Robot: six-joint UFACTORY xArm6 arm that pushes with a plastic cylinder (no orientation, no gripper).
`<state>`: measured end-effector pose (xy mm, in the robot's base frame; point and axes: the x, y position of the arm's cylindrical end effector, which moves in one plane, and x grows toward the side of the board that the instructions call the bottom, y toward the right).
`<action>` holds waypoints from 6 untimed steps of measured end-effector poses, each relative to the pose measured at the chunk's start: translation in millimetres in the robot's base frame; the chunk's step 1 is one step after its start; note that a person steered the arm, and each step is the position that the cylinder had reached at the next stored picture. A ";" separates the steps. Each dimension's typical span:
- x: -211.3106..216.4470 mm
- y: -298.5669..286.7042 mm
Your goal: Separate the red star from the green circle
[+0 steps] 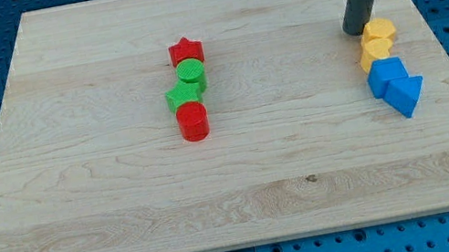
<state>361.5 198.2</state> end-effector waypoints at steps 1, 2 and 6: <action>0.0 0.0; -7.2 -19.9; -66.4 -195.7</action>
<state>295.1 2.5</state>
